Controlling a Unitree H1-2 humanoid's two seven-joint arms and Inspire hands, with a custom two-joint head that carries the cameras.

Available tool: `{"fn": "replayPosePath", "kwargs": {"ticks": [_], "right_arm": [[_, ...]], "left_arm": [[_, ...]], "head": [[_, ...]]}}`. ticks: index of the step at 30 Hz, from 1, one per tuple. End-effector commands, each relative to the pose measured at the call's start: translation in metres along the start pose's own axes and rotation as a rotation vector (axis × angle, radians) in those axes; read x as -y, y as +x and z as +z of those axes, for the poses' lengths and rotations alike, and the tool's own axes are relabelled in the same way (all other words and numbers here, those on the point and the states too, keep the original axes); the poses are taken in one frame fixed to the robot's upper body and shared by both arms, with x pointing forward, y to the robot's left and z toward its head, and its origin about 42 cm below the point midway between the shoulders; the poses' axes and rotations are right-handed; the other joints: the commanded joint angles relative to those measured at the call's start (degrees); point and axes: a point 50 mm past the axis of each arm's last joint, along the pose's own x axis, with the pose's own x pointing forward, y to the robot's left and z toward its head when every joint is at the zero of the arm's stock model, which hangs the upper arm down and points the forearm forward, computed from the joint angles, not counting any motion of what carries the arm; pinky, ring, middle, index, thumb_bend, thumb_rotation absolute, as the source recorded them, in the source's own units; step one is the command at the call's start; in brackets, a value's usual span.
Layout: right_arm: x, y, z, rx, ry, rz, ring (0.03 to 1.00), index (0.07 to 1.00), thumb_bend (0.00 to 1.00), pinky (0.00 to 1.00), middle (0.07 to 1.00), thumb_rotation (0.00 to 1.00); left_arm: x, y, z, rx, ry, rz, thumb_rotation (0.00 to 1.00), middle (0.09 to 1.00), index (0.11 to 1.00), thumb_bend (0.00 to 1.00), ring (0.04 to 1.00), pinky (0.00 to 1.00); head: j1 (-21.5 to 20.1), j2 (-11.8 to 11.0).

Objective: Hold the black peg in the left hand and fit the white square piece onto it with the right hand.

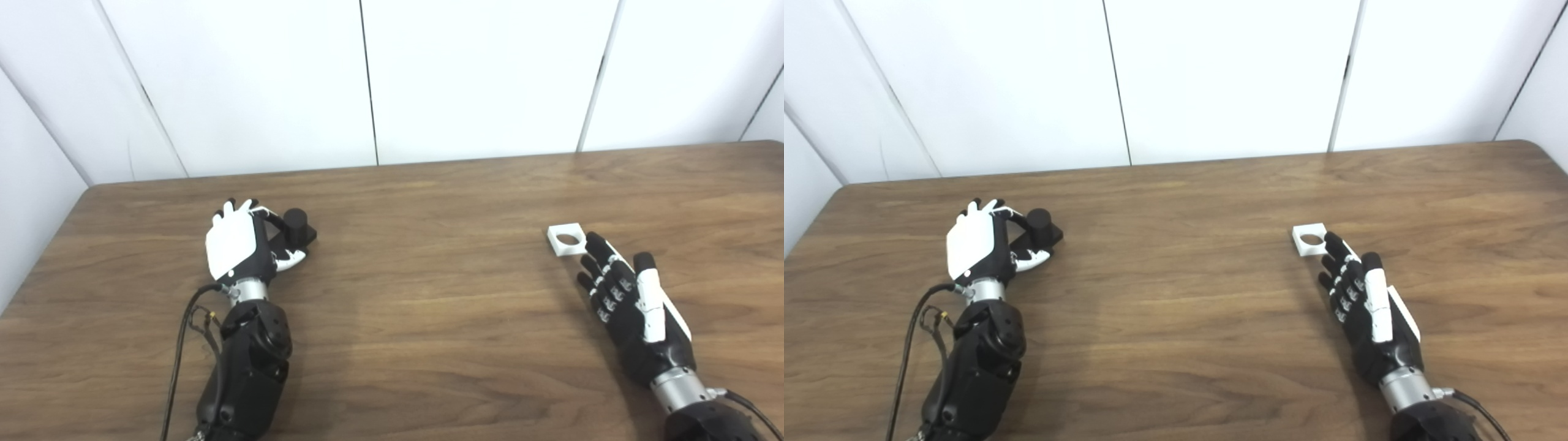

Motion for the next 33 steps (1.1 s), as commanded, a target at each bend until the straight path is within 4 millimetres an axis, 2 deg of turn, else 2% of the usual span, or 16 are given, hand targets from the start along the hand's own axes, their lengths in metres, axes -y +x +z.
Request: {"fn": "replayPosePath", "kwargs": {"ticks": [1,7,19,28,33], "right_arm": [[-0.002,0.003,0.013,0.049,-0.026,0.020,1.000,0.938,0.66,1.00,0.991,1.00],[-0.004,0.004,0.015,0.046,-0.035,0.021,1.000,0.938,0.67,1.00,0.994,1.00],[-0.007,0.004,0.017,0.038,-0.027,0.017,1.000,0.931,0.68,1.00,0.991,0.98],[-0.012,0.005,0.016,0.038,-0.033,0.029,1.000,0.948,0.69,1.00,1.000,0.98],[-0.012,0.004,0.017,0.036,-0.034,0.031,1.000,0.950,0.70,1.00,1.000,0.98]], "left_arm": [[-0.006,-0.002,0.003,0.040,0.012,-0.005,0.07,0.892,0.493,0.50,0.996,1.00],[-0.004,-0.017,0.012,0.086,-0.009,-0.042,0.07,0.888,0.494,0.50,0.989,1.00],[-0.010,-0.060,0.033,0.206,-0.033,-0.086,0.07,0.866,0.494,0.50,0.960,1.00],[-0.010,-0.098,0.049,0.309,-0.036,-0.140,0.08,0.875,0.495,0.50,0.965,1.00],[-0.007,-0.129,0.059,0.368,-0.070,-0.201,0.07,0.874,0.495,0.50,0.954,0.99]], "head": [[0.0,0.0],[-0.5,0.6],[-0.9,1.2],[-1.8,1.4],[-2.0,1.6]]}}
